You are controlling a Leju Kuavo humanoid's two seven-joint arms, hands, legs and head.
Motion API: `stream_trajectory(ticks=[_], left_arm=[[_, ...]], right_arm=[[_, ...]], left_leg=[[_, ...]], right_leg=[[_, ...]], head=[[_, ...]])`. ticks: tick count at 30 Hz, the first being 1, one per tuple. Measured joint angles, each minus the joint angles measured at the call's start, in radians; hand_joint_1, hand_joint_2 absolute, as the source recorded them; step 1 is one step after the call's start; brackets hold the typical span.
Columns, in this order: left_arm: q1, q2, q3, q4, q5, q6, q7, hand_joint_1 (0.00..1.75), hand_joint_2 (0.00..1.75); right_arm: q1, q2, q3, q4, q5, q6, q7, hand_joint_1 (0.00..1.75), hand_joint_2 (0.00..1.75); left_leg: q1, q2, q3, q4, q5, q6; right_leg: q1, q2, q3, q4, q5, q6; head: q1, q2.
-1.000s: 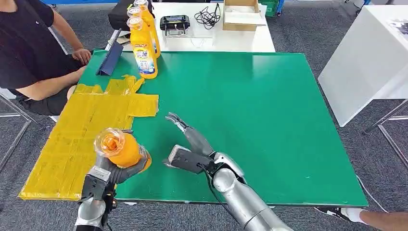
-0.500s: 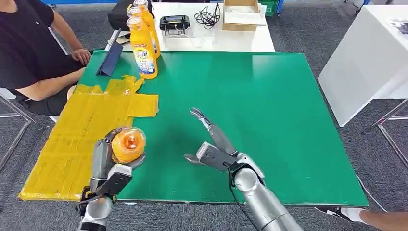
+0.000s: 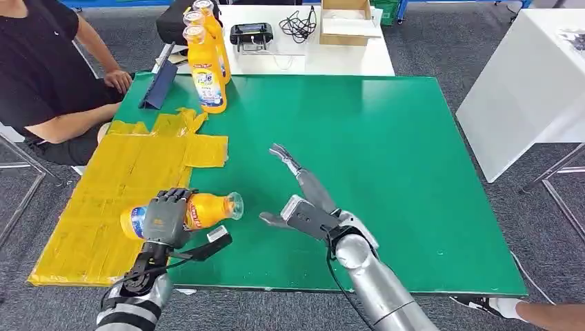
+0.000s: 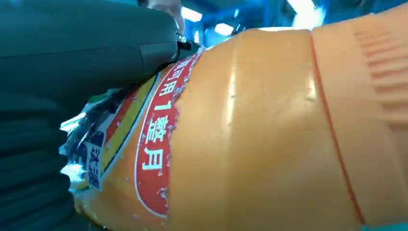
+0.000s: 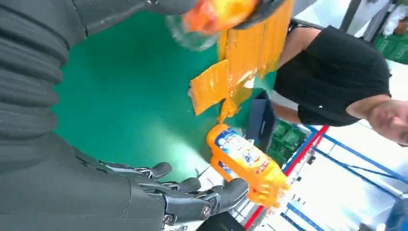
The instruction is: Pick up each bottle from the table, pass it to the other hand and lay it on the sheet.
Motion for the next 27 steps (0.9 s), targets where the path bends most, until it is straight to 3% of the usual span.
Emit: stream_trajectory(ticks=[10, 11, 12, 27], left_arm=[[-0.114, 0.048, -0.014, 0.237, -0.017, -0.009, 0.021, 1.75, 1.75], [-0.118, 0.048, -0.014, 0.246, -0.018, -0.011, 0.024, 0.65, 1.75], [-0.125, 0.048, -0.015, 0.256, -0.019, -0.014, 0.028, 0.0, 1.75], [-0.147, 0.061, -0.078, 0.229, -0.067, -0.111, 0.08, 0.0, 1.75]], right_arm=[[0.005, -0.013, 0.01, -0.001, 0.002, 0.002, -0.001, 0.0, 1.75], [0.008, -0.016, 0.01, -0.003, 0.002, 0.002, -0.002, 0.0, 1.75], [0.01, -0.019, 0.01, -0.003, 0.002, 0.002, -0.003, 0.0, 1.75], [0.021, -0.025, -0.001, -0.011, 0.03, -0.002, -0.002, 0.0, 1.75]], left_leg=[[-0.001, -0.003, 0.001, 0.0, 0.0, 0.0], [-0.001, -0.003, 0.002, 0.0, -0.001, 0.0], [-0.001, -0.003, 0.003, 0.0, -0.001, 0.0], [0.0, -0.003, 0.008, 0.0, 0.002, -0.001]], right_leg=[[-0.001, -0.002, 0.002, 0.0, 0.0, 0.0], [-0.001, -0.002, 0.003, -0.001, 0.0, 0.0], [-0.001, -0.002, 0.005, -0.001, 0.0, 0.0], [0.0, -0.003, 0.009, 0.0, 0.0, 0.0]], head=[[0.0, 0.0], [-0.001, 0.0], [0.0, 0.0], [-0.001, 0.0]])
